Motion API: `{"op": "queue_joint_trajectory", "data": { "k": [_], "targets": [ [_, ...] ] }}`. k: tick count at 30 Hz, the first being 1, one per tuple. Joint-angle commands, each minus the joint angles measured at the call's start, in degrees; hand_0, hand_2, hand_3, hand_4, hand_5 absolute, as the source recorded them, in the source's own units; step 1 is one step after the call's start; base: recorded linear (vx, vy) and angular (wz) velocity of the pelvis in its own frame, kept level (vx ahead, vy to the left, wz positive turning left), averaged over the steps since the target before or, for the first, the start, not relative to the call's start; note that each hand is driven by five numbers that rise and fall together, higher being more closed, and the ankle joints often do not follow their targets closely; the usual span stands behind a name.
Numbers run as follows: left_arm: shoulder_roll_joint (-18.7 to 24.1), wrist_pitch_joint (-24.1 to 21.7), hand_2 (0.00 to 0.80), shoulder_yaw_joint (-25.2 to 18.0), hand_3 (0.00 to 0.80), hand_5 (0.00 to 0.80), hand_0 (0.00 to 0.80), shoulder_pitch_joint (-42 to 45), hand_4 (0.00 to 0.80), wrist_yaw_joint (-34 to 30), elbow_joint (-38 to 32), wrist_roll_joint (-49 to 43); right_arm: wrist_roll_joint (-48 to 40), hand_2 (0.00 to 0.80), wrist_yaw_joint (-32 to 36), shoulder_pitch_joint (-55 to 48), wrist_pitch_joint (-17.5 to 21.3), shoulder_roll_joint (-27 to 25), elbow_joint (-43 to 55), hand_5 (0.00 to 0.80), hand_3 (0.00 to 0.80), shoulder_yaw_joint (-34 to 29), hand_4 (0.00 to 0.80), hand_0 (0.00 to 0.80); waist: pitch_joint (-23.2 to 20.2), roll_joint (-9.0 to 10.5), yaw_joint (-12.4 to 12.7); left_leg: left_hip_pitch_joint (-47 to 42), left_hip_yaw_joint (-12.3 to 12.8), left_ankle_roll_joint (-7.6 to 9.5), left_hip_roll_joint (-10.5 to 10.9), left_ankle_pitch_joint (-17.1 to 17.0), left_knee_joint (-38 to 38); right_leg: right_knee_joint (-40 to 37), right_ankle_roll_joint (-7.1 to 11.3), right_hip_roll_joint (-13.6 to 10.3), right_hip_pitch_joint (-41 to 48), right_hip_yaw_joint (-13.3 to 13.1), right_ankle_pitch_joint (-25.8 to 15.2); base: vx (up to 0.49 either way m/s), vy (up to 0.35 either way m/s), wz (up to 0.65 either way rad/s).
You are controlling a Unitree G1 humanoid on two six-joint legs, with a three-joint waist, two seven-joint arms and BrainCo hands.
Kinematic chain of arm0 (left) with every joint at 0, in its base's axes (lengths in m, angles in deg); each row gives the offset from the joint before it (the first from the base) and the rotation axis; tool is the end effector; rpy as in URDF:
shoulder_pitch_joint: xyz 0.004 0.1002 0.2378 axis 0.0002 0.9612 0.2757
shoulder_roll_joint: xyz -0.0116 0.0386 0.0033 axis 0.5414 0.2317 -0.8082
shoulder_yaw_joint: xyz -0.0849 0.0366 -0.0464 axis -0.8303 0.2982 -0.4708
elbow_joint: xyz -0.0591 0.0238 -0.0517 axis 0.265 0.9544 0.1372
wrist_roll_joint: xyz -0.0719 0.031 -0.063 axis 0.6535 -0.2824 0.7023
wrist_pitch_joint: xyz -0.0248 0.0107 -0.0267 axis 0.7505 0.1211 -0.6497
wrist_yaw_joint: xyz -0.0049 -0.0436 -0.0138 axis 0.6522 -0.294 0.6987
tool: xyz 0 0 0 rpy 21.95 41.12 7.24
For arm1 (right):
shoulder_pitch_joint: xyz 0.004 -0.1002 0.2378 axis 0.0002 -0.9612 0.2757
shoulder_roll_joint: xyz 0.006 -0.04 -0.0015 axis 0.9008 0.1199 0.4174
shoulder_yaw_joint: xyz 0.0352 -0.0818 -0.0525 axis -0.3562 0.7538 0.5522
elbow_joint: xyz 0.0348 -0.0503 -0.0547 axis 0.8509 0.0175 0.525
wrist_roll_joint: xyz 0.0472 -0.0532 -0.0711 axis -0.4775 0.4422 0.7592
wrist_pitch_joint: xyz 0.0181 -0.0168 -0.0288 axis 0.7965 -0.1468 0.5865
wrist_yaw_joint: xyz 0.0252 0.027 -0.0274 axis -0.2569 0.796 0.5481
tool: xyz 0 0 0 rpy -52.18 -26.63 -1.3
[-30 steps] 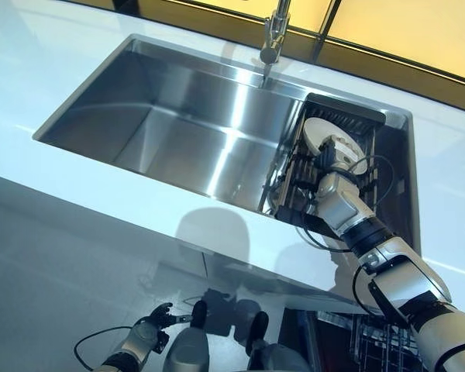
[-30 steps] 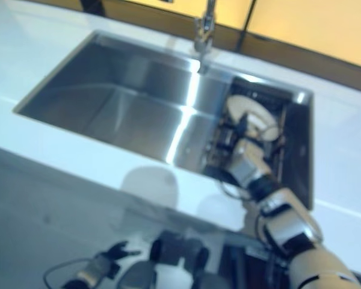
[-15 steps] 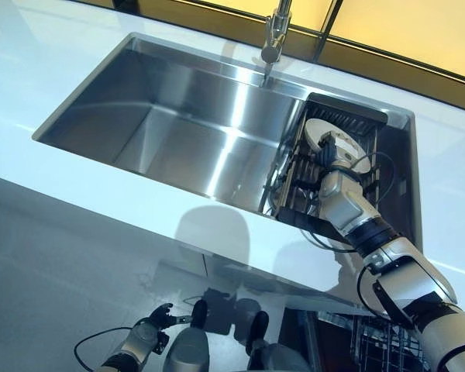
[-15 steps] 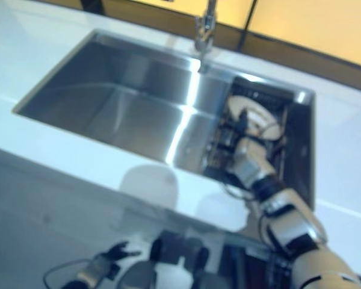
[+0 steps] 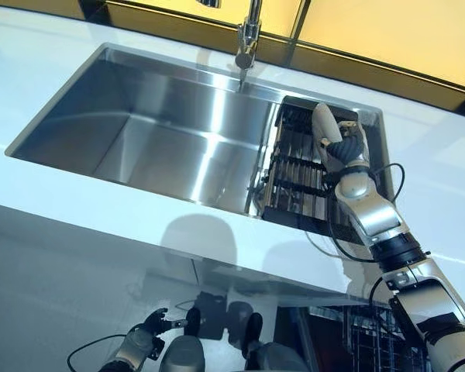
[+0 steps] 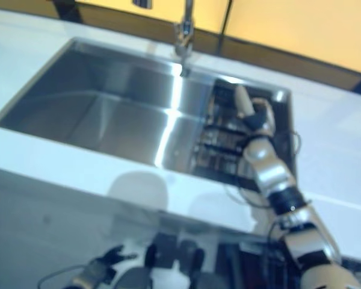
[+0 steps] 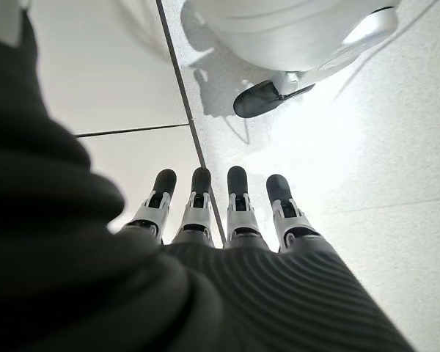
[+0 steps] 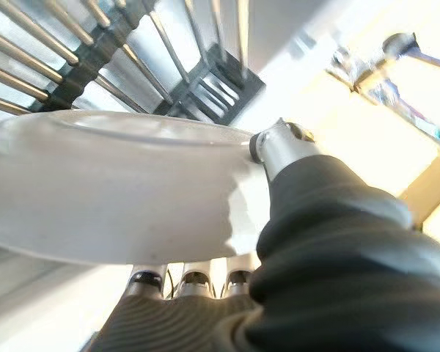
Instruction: Take plates into dishwasher
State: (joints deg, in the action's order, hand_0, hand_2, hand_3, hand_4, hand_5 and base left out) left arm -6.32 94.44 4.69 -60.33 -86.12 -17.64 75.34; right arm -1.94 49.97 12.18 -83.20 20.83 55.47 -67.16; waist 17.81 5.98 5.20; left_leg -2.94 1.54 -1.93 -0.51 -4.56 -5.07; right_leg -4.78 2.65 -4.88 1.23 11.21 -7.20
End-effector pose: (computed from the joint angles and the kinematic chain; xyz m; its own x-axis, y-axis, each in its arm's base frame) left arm 0.1259 0.2226 -0.0932 0.5228 0.1558 -0.8381 0.3298 0.8696 0.3674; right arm 0.3087 -0.1829 0.1627 0.9365 -0.2940 0.1912 0.3453 0.8681 -0.3565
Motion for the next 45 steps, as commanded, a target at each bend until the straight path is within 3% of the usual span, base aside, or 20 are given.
{"op": "queue_joint_trajectory", "data": {
  "k": [1,9,17,19,22,23,25,35,40,45],
  "targets": [
    [-1.94,-2.40,0.000,1.90,0.000,0.000,0.000,0.78,0.000,1.24,3.63,-1.18,-2.67,0.800,-1.23,0.36,7.49,-1.39,6.36,0.800,0.800,-3.64,0.800,0.800,-5.60,-2.25,-0.09,0.10,3.74,3.79,2.57,5.92,0.43,5.03,5.06,-0.83,-1.10,-0.86,3.58,-0.032,0.058,-0.07],
    [-2.93,-4.43,0.000,1.72,0.000,0.000,0.000,2.39,0.000,1.93,5.61,-1.40,3.54,0.800,-1.67,-1.08,12.84,-3.69,15.23,0.800,0.800,-6.85,0.800,0.800,-7.45,-2.66,-1.15,-0.86,4.21,4.17,3.41,6.34,0.08,4.34,5.44,-1.03,-0.74,-1.24,3.07,-0.039,0.070,-0.08],
    [-3.08,-5.78,0.000,0.83,0.000,0.000,0.000,4.49,0.000,2.01,7.42,-3.37,11.37,0.800,-6.68,-2.18,18.35,-11.18,24.64,0.800,0.800,-13.12,0.800,0.800,-9.10,-2.65,-2.76,-2.55,4.77,4.07,4.06,7.47,0.07,3.28,7.46,-2.36,-2.25,-1.43,-0.07,-0.041,0.081,-0.14],
    [-2.97,-5.74,0.000,0.63,0.000,0.000,0.000,4.86,0.000,2.03,7.94,-3.99,11.93,0.800,-8.07,-1.89,19.18,-12.50,26.00,0.800,0.800,-14.37,0.800,0.800,-9.27,-2.47,-3.00,-3.14,5.34,3.92,4.10,7.89,0.07,3.58,7.93,-2.85,-2.97,-0.68,-1.52,-0.032,0.043,-0.39],
    [-2.61,-5.41,0.000,0.14,0.000,0.000,0.000,5.37,0.000,1.80,8.01,-4.57,12.71,0.800,-10.10,-1.55,20.63,-13.45,26.76,0.800,0.800,-15.37,0.800,0.800,-9.36,-2.20,-2.73,-3.71,7.10,3.60,3.95,8.32,0.07,4.73,8.73,-4.12,-3.69,2.48,-3.50,-0.044,0.024,-0.44],
    [-2.40,-4.94,0.000,-0.20,0.000,0.000,0.000,5.67,0.000,1.65,7.99,-4.70,12.93,0.800,-11.66,-0.87,21.41,-13.68,27.26,0.800,0.800,-15.91,0.800,0.800,-9.34,-2.03,-2.39,-4.20,9.02,3.32,3.66,8.56,0.07,6.26,9.49,-5.77,-4.11,5.89,-5.46,-0.091,0.027,-0.67],
    [-2.06,-4.04,0.000,-0.48,0.000,0.000,0.000,5.57,0.000,1.14,7.70,-4.94,13.47,0.800,-14.32,-0.11,22.15,-14.15,27.44,0.800,0.800,-16.45,0.800,0.800,-9.61,-2.07,-2.34,-4.49,10.58,3.32,3.18,8.59,0.07,7.75,9.79,-7.38,-4.22,7.39,-6.23,-0.090,0.012,-0.75],
    [-0.49,-3.93,0.000,0.17,0.000,0.000,0.000,3.65,0.000,0.12,9.17,-4.71,12.50,0.800,-19.51,-6.82,23.42,-16.28,29.22,0.800,0.800,-22.24,0.800,0.800,-12.46,-2.40,-4.02,-2.25,14.36,3.04,-0.17,7.70,0.07,10.21,9.61,-14.24,2.11,4.87,-5.86,-0.110,-0.110,-0.32],
    [1.06,-3.72,0.000,-0.22,0.000,0.000,0.000,2.36,0.000,-0.64,9.21,-4.98,10.50,0.800,-18.77,-11.72,23.89,-16.01,29.67,0.800,0.800,-24.65,0.800,0.800,-13.08,-2.22,-5.76,-2.43,16.47,2.40,-2.15,7.52,0.07,8.55,10.31,-14.18,3.09,3.24,-5.50,-0.119,-0.241,-0.37],
    [2.06,-3.31,0.000,-1.13,0.000,0.000,0.000,1.37,0.000,-0.03,9.19,-3.94,7.31,0.800,-15.73,-15.82,24.14,-15.12,29.14,0.800,0.800,-25.87,0.800,0.800,-13.18,-2.20,-7.55,-3.81,20.07,0.94,-5.35,6.94,0.07,6.86,10.13,-11.95,3.02,4.27,-2.30,-0.098,-0.325,-0.59]
  ]
}}
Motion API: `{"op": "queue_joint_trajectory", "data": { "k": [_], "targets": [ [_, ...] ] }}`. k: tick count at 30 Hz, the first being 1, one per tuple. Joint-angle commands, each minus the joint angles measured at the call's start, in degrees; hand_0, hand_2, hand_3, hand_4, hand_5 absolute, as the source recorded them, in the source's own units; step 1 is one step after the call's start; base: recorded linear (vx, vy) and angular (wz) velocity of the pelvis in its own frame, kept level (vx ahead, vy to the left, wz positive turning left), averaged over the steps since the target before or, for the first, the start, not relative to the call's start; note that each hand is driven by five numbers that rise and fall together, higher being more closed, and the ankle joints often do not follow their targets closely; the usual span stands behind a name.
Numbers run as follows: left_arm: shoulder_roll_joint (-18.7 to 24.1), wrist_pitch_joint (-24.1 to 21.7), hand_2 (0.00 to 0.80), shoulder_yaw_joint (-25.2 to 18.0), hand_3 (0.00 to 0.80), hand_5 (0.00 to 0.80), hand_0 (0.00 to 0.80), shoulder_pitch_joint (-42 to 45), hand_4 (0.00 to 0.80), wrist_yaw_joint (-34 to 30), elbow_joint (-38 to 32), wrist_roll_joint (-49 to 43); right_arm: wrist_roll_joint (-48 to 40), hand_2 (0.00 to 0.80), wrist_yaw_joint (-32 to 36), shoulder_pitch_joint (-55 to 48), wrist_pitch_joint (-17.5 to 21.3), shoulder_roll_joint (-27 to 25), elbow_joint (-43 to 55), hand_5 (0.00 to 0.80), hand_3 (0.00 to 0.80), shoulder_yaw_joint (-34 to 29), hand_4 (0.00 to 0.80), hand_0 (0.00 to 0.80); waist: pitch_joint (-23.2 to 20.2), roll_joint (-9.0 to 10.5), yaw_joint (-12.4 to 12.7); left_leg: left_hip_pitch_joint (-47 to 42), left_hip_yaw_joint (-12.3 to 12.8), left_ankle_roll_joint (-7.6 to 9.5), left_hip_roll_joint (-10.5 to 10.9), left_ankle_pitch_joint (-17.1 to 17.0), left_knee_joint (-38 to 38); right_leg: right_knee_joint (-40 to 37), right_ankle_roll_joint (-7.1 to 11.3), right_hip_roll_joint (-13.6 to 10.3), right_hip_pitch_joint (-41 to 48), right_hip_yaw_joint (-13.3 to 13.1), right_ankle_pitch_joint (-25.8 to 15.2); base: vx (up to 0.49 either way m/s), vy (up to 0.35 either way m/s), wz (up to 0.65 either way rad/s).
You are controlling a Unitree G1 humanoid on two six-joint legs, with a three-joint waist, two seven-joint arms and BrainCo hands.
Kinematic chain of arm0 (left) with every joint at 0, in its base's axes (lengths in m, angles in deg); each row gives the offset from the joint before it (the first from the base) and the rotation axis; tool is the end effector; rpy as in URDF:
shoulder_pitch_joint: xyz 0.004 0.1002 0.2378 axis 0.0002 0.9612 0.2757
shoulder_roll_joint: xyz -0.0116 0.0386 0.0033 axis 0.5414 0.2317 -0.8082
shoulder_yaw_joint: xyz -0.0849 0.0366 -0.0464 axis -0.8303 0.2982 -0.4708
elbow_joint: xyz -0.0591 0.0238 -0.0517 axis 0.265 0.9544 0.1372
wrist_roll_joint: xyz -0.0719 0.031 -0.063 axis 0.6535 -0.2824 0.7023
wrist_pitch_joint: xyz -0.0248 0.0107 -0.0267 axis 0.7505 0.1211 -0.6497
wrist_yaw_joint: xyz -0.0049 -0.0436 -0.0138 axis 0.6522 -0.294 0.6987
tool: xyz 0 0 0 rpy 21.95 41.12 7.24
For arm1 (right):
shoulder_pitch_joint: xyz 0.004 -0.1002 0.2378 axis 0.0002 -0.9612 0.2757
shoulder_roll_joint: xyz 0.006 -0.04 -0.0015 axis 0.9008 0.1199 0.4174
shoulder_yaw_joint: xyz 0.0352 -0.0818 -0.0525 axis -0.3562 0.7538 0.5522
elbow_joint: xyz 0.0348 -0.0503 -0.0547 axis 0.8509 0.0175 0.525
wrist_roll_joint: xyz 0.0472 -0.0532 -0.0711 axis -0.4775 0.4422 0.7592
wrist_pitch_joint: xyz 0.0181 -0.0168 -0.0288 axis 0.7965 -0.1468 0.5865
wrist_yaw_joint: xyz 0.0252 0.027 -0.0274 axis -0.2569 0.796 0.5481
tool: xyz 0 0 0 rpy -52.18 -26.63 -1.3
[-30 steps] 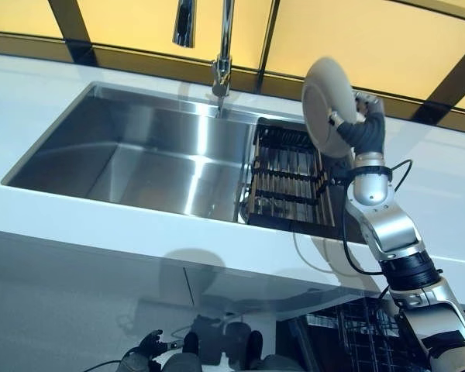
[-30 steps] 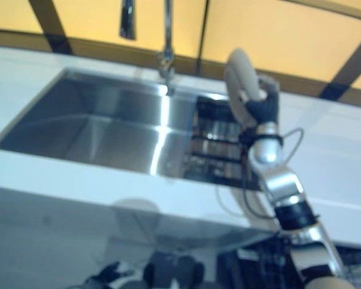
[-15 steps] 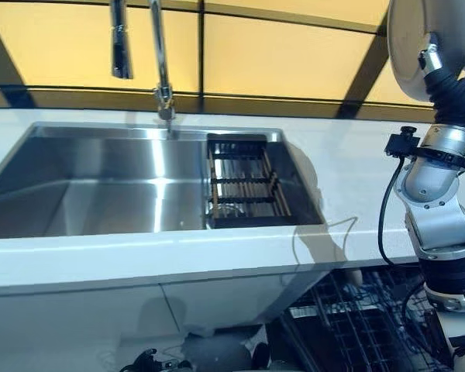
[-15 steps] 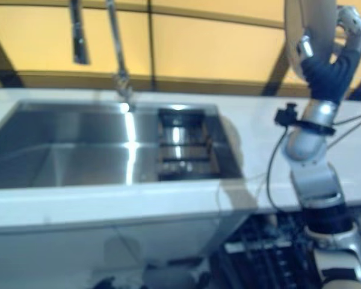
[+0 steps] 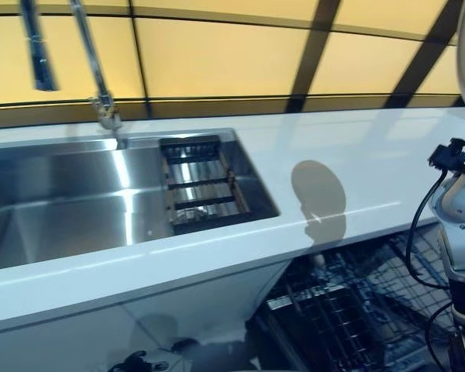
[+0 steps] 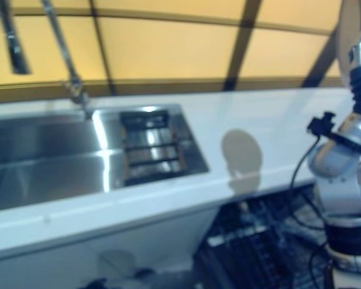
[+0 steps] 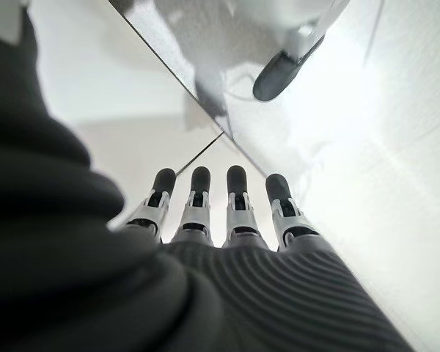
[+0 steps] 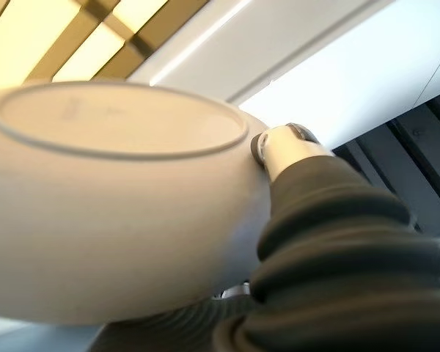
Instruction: Take plates into dishwasher
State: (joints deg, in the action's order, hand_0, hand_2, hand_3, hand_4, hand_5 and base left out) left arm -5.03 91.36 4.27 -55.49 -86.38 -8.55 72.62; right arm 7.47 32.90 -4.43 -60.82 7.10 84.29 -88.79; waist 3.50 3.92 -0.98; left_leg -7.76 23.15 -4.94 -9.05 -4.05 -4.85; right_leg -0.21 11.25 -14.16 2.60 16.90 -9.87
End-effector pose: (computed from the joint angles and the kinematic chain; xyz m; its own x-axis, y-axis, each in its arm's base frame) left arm 0.0730 0.2445 -0.1073 0.3602 0.2291 -0.9043 0.3794 0.8496 0.3664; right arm 0.2265 -0.2395 0.2343 0.3408 -0.3889 0.8559 0.7123 0.7010 0.0349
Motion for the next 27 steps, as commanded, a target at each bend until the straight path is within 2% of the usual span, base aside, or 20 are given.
{"op": "queue_joint_trajectory", "data": {
  "k": [1,5,8,11,14,18,19,25,27],
  "targets": [
    [0.70,-0.03,0.000,-1.20,0.000,0.000,0.000,-3.70,0.000,0.40,0.14,-0.96,-2.77,0.800,1.93,-0.09,2.14,-1.34,0.18,0.800,0.800,-4.47,0.800,0.800,1.09,-0.27,-1.63,0.76,-0.87,3.47,2.24,6.01,-0.15,1.24,1.17,-1.53,2.12,-1.00,2.24,-0.055,-0.410,-0.95],
    [-0.09,-0.83,0.000,-1.96,0.000,0.000,0.000,-4.07,0.000,-0.25,0.17,-2.19,-3.86,0.800,5.15,-2.90,1.21,-1.06,-0.71,0.800,0.800,-4.47,0.800,0.800,0.74,-0.15,-2.86,0.88,-0.51,1.27,-0.69,3.84,-0.15,-2.13,-0.19,2.76,2.87,-2.55,6.33,-0.026,-0.371,-0.71],
    [-1.02,-1.53,0.000,-1.83,0.000,0.000,0.000,-3.65,0.000,-0.38,-0.19,-2.73,-4.20,0.800,7.12,-3.56,-0.39,-1.28,-0.84,0.800,0.800,-4.24,0.800,0.800,0.85,-0.13,-3.15,0.87,-0.66,0.15,-1.79,3.15,-0.15,-2.51,-1.05,3.83,3.30,-3.17,7.26,-0.007,-0.271,-0.29],
    [-2.89,-2.67,0.000,-0.79,0.000,0.000,0.000,-3.70,0.000,-0.24,-0.72,-2.37,-5.52,0.800,10.77,-4.05,-2.67,-1.69,-1.76,0.800,0.800,-3.07,0.800,0.800,1.74,-0.32,-4.09,1.66,-0.30,-1.44,-3.74,0.86,-0.15,-2.34,-3.25,5.70,3.04,-3.72,8.47,-0.040,-0.337,0.00],
    [-4.07,-4.38,0.000,0.47,0.000,0.000,0.000,-4.45,0.000,-0.26,-1.02,-2.04,-6.77,0.800,13.25,-4.00,-3.56,-2.11,-3.51,0.800,0.800,-2.14,0.800,0.800,3.13,-0.81,-4.89,3.36,-0.10,-2.10,-5.16,-1.01,-0.06,-1.87,-4.77,6.91,2.37,-3.73,9.12,-0.093,-0.244,-0.05],
    [-4.81,-4.81,0.000,2.54,0.000,0.000,0.000,-5.51,0.000,0.36,-1.63,-2.45,-6.60,0.800,15.45,-3.28,-3.12,-1.97,-6.07,0.800,0.800,-0.28,0.800,0.800,4.55,-1.68,-5.37,5.04,-0.98,-2.29,-5.72,-1.86,0.33,-0.91,-5.52,7.25,0.61,-3.89,9.40,-0.110,-0.131,0.00],
    [-4.71,-4.17,0.000,3.10,0.000,0.000,0.000,-5.79,0.000,0.62,-2.28,-2.15,-6.69,0.800,17.40,-2.91,-2.88,-1.65,-7.58,0.800,0.800,0.88,0.800,0.800,5.13,-2.23,-5.35,5.27,-1.87,-2.28,-5.42,-1.78,0.35,-0.59,-5.61,7.08,-0.27,-3.90,9.37,-0.082,-0.048,-0.05],
    [-3.35,-3.52,0.000,3.42,0.000,0.000,0.000,-7.58,0.000,0.68,-2.13,-0.41,-6.06,0.800,21.80,-0.82,-3.76,-1.30,-12.02,0.800,0.800,5.59,0.800,0.800,6.49,-3.95,-5.80,5.61,-2.51,-2.62,-4.63,-1.88,0.31,0.44,-5.57,5.97,-2.50,-3.36,9.19,-0.059,0.037,0.01],
    [-3.03,-3.19,0.000,3.65,0.000,0.000,0.000,-8.34,0.000,0.43,-2.92,0.17,-5.58,0.800,22.81,-0.03,-4.92,-0.33,-14.59,0.800,0.800,7.65,0.800,0.800,7.31,-4.76,-5.71,6.01,-3.16,-2.62,-3.92,-1.78,0.24,0.79,-5.17,4.96,-3.30,-3.39,8.91,-0.050,0.117,0.07]
  ]
}}
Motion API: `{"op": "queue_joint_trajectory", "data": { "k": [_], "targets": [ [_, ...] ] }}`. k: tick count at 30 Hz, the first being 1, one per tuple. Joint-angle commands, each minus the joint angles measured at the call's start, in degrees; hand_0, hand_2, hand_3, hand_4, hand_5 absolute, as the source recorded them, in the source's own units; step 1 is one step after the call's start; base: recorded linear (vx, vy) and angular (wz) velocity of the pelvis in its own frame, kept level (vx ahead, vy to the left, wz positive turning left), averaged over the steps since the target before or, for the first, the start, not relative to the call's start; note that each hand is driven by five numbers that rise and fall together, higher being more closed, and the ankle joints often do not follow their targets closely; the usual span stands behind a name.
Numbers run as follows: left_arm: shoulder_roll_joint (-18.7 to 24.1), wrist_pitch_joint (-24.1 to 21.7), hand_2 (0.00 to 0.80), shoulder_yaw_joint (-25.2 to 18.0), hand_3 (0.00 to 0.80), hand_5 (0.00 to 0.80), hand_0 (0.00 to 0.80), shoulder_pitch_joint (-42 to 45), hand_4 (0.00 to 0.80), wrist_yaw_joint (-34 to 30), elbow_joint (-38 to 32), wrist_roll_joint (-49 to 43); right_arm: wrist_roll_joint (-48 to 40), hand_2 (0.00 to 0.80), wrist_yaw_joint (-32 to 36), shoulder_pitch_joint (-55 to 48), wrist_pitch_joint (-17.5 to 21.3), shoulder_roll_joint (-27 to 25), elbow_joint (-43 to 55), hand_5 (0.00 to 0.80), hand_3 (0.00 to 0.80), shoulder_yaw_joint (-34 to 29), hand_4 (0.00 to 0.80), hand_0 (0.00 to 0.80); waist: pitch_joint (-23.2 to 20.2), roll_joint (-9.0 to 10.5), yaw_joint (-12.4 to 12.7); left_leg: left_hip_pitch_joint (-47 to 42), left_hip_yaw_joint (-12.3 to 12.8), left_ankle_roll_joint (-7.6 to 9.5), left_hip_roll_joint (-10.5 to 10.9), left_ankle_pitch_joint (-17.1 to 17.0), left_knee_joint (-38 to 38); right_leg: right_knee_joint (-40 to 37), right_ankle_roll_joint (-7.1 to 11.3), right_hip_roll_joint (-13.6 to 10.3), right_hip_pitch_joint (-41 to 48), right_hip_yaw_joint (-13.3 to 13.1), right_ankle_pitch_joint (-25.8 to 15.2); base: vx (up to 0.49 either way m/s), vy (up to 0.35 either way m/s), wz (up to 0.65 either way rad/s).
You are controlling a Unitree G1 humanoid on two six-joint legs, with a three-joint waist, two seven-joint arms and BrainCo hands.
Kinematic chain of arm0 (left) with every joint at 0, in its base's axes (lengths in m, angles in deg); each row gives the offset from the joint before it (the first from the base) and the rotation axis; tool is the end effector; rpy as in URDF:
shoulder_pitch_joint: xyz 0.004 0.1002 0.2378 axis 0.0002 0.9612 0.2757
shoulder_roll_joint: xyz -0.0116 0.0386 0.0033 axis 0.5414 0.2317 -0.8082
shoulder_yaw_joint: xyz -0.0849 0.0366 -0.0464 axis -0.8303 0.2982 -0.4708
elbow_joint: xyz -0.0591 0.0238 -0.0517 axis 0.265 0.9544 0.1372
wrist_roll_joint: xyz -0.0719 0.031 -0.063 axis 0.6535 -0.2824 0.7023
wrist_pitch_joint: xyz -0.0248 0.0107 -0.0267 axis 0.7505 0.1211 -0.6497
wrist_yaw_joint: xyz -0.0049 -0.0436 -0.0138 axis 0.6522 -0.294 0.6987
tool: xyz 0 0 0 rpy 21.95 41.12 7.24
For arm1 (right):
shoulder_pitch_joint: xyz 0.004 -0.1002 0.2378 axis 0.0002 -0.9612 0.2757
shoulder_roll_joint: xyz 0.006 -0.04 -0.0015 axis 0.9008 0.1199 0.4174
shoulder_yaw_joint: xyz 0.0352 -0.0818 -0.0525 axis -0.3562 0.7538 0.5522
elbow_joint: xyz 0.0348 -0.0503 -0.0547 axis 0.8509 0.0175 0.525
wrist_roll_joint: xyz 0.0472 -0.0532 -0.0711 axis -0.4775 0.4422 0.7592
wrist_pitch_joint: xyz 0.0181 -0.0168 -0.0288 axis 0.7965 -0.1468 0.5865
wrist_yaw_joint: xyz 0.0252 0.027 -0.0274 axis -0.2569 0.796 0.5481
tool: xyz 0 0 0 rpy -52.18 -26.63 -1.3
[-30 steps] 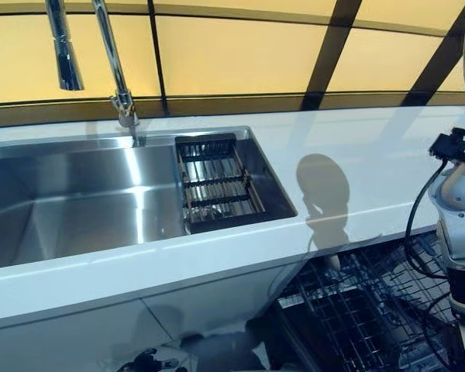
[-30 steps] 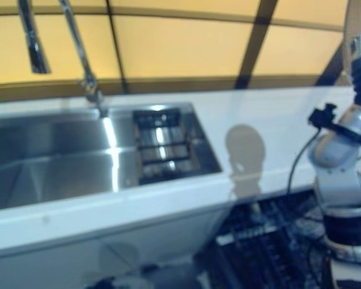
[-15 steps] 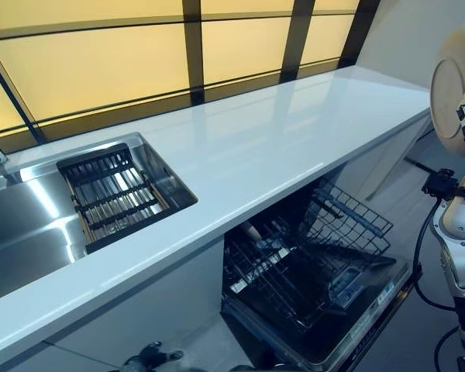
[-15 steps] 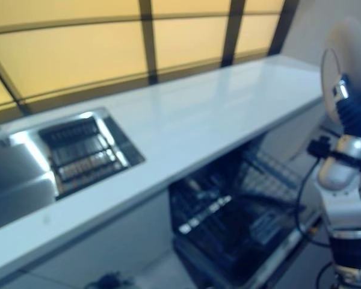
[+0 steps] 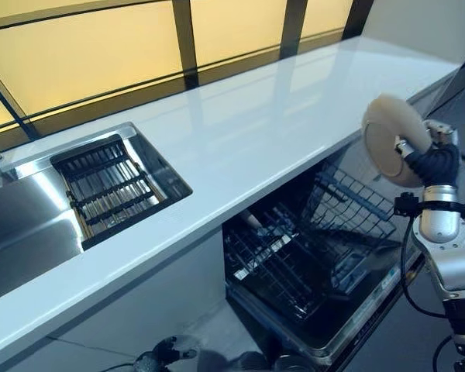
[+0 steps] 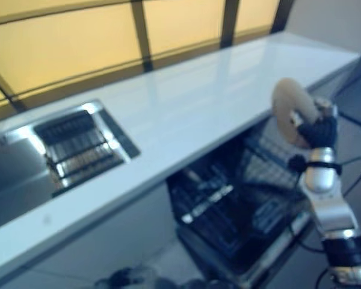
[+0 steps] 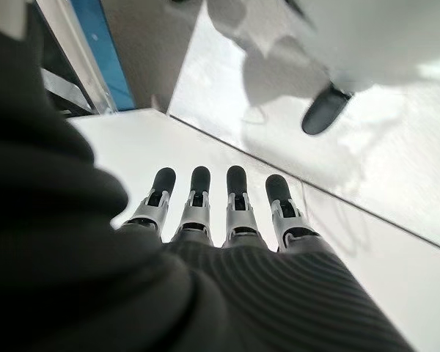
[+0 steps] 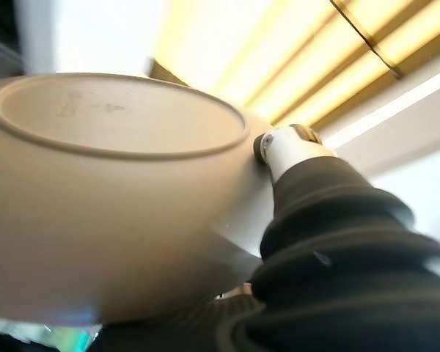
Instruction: Take plates into dishwasher
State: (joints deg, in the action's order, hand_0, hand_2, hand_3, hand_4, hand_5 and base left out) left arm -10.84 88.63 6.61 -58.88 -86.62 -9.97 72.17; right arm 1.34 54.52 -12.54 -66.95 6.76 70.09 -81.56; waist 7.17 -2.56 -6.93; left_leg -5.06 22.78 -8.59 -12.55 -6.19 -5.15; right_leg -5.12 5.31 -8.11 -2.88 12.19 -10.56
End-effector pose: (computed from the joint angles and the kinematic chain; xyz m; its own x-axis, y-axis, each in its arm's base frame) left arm 0.0993 0.2021 -0.1101 0.4673 0.0778 -0.8807 0.4171 0.8589 0.2972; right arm 0.2388 -0.2645 0.1551 0.8675 -0.2798 0.4114 0.4571 0.7745 -0.4373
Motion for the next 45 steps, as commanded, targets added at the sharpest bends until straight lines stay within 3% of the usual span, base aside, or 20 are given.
{"op": "queue_joint_trajectory", "data": {
  "k": [1,8,16,29,45],
  "targets": [
    [2.86,-0.26,0.000,1.38,0.000,0.000,0.000,-5.31,0.000,0.55,-1.70,0.59,0.37,0.800,1.53,8.42,1.04,0.49,-1.61,0.800,0.800,1.11,0.800,0.800,3.92,1.50,0.29,3.40,-3.02,1.10,-0.13,0.39,0.44,5.70,0.98,-1.48,2.02,1.39,9.40,-0.032,0.128,0.07],
    [3.15,0.87,0.000,2.54,0.000,0.000,0.000,-6.68,0.000,0.46,-2.66,0.27,4.36,0.800,1.24,9.57,0.00,3.65,-7.41,0.800,0.800,5.10,0.800,0.800,5.85,0.31,0.63,3.91,-4.59,1.45,1.68,0.84,0.15,5.21,2.31,-3.41,1.38,1.46,7.99,-0.008,0.077,0.07],
    [3.65,0.87,0.000,3.58,0.000,0.000,0.000,-7.76,0.000,-0.15,-4.66,0.73,7.42,0.800,-0.04,12.38,-1.21,5.08,-13.83,0.800,0.800,8.07,0.800,0.800,8.14,-0.41,1.53,5.41,-5.77,1.42,2.52,0.61,0.15,3.74,2.34,-3.37,0.71,1.80,7.01,-0.006,-0.008,0.00],
    [5.37,1.52,0.000,5.21,0.000,0.000,0.000,-9.84,0.000,-0.58,-7.18,1.76,8.30,0.800,-3.35,18.57,-4.06,2.02,-24.99,0.800,0.800,10.97,0.800,0.800,11.98,-1.29,3.68,8.45,-7.14,1.15,2.48,-0.58,0.15,5.60,1.66,-2.98,-2.12,3.09,7.56,-0.015,-0.035,0.04],
    [6.47,0.56,0.000,6.34,0.000,0.000,0.000,-8.75,0.000,-1.29,-9.11,2.91,10.12,0.800,-6.84,19.49,-6.20,-0.05,-35.74,0.800,0.800,10.91,0.800,0.800,12.90,-2.85,5.31,8.84,-8.24,1.13,3.10,-0.66,0.15,6.26,1.62,-3.68,-2.17,4.37,7.75,0.020,0.003,0.06]
  ]
}}
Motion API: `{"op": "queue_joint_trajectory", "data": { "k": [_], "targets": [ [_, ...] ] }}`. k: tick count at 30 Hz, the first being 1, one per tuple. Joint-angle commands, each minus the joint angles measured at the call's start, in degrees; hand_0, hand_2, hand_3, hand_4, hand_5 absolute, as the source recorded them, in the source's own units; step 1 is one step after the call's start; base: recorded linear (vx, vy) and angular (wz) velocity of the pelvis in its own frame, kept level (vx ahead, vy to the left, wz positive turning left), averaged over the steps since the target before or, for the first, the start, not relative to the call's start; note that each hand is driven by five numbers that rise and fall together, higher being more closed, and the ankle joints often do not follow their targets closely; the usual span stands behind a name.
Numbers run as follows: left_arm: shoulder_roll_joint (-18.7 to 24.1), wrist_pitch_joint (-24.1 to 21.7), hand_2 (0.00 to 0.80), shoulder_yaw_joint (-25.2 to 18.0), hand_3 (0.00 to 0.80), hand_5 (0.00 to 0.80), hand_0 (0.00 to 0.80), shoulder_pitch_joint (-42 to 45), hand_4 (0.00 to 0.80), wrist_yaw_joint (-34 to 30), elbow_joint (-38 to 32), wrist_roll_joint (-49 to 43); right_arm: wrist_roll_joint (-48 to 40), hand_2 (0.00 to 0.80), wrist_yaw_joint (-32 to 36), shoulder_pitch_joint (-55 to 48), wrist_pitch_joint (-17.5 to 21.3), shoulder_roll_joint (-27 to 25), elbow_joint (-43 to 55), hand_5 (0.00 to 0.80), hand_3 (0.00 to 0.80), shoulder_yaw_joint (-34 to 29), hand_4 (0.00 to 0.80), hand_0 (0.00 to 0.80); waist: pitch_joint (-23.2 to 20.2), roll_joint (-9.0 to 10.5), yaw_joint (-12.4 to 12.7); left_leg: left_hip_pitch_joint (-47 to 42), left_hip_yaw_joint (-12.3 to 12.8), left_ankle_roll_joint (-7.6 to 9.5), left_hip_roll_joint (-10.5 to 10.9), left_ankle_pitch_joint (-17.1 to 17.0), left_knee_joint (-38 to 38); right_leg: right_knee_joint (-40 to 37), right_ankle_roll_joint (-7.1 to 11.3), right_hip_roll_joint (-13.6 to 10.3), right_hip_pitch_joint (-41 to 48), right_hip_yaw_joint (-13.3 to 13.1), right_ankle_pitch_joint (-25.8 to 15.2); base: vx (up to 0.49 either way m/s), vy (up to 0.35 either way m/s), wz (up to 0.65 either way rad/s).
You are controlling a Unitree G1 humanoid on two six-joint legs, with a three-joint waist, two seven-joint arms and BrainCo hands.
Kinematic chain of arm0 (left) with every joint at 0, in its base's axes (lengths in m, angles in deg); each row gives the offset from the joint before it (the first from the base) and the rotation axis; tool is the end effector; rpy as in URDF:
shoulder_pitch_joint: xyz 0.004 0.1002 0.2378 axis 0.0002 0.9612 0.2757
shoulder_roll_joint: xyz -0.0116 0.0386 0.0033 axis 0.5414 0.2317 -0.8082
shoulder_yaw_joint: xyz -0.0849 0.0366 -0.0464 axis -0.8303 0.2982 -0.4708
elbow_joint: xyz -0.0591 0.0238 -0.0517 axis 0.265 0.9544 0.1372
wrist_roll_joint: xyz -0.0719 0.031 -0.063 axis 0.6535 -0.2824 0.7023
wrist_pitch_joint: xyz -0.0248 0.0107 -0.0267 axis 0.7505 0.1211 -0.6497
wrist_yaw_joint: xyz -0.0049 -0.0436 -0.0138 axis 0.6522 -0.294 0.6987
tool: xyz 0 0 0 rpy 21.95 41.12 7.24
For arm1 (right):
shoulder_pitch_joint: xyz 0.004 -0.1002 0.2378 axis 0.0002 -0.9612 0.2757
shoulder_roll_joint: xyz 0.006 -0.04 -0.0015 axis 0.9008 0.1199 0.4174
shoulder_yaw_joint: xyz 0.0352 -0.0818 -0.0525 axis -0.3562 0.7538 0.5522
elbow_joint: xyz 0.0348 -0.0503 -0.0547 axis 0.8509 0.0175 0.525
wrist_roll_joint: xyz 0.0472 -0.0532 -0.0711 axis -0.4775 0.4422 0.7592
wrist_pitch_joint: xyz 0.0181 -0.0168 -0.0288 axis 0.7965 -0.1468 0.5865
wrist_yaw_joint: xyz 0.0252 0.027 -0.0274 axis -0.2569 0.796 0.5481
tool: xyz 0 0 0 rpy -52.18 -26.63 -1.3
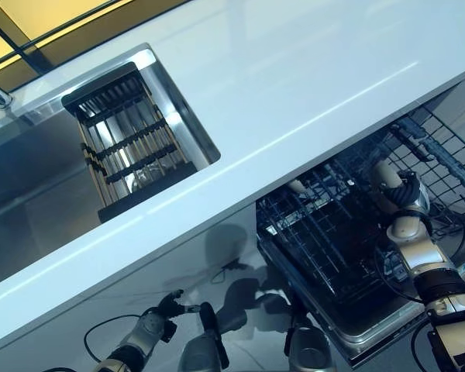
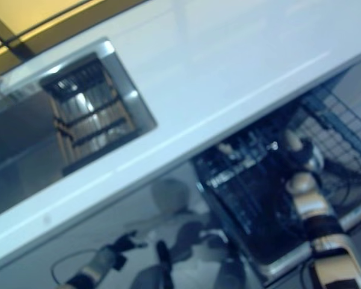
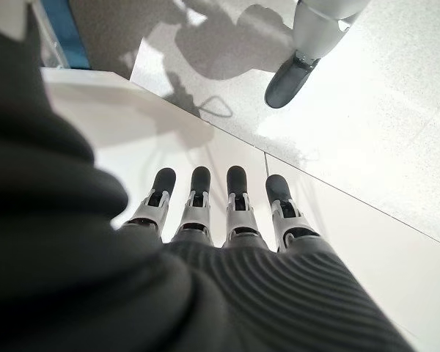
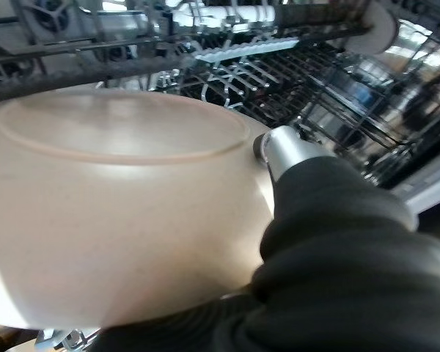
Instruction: Take plates into dishwasher
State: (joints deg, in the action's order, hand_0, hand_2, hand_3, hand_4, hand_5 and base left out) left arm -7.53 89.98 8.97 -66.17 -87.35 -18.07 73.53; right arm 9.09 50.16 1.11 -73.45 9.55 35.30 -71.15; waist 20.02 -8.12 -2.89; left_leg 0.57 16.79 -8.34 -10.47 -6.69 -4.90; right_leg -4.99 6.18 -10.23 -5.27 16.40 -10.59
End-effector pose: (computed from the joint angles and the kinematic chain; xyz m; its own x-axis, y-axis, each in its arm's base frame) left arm 0.1617 0.2019 -0.0814 0.6459 0.0246 -0.7630 0.4197 0.8234 0.3819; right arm 0.2772 -0.2932 0.0987 0.8204 -0.5583 0.1232 0.4776 0.5509 -0.6844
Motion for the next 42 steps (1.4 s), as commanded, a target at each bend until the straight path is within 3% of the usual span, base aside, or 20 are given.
{"op": "queue_joint_trajectory", "data": {
  "k": [1,14,21,32,42],
  "targets": [
    [3.25,-0.74,0.000,4.10,0.000,0.000,0.000,-1.56,0.000,-0.64,-1.11,1.64,2.58,0.800,-2.36,6.03,0.25,-3.07,-1.39,0.800,0.800,0.50,0.800,0.800,0.15,2.69,1.34,3.32,-2.33,0.86,1.05,-0.18,-0.10,6.15,0.78,-1.59,0.14,0.21,7.75,0.000,0.000,0.00],
    [4.01,-1.27,0.000,3.95,0.000,0.000,0.000,-1.87,0.000,-0.80,-1.32,1.94,3.48,0.800,-0.26,6.65,-0.82,-3.35,-4.73,0.800,0.800,2.35,0.800,0.800,1.20,2.44,1.95,4.03,-2.98,0.92,1.28,-0.37,-0.10,6.85,0.71,-1.70,-0.66,0.57,7.90,0.002,-0.003,0.02],
    [4.49,-1.06,0.000,4.64,0.000,0.000,0.000,-2.37,0.000,-1.12,-2.77,2.37,3.80,0.800,2.31,8.79,-3.34,-3.36,-8.94,0.800,0.800,4.56,0.800,0.800,2.03,1.53,2.56,4.34,-3.48,0.86,1.62,-0.45,-0.10,7.53,0.59,-1.99,-1.14,0.98,8.27,0.000,-0.001,0.01],
    [4.42,-1.56,0.000,5.66,0.000,0.000,0.000,-2.84,0.000,-1.54,-3.42,2.46,2.94,0.800,5.35,10.64,-3.35,-2.71,-14.57,0.800,0.800,6.04,0.800,0.800,3.08,-0.29,3.20,5.31,-4.25,0.97,2.29,-0.82,-0.10,8.80,0.35,-2.68,-2.42,1.47,8.71,0.000,0.000,0.00],
    [4.24,-1.82,0.000,6.40,0.000,0.000,0.000,-3.51,0.000,-1.55,-3.95,3.04,0.98,0.800,7.86,12.56,-7.22,-1.40,-17.76,0.800,0.800,6.31,0.800,0.800,4.05,-1.10,3.31,5.83,-4.29,0.99,2.68,-0.97,-0.10,8.89,0.27,-2.90,-3.23,1.46,8.49,0.000,0.000,0.00]
  ]
}}
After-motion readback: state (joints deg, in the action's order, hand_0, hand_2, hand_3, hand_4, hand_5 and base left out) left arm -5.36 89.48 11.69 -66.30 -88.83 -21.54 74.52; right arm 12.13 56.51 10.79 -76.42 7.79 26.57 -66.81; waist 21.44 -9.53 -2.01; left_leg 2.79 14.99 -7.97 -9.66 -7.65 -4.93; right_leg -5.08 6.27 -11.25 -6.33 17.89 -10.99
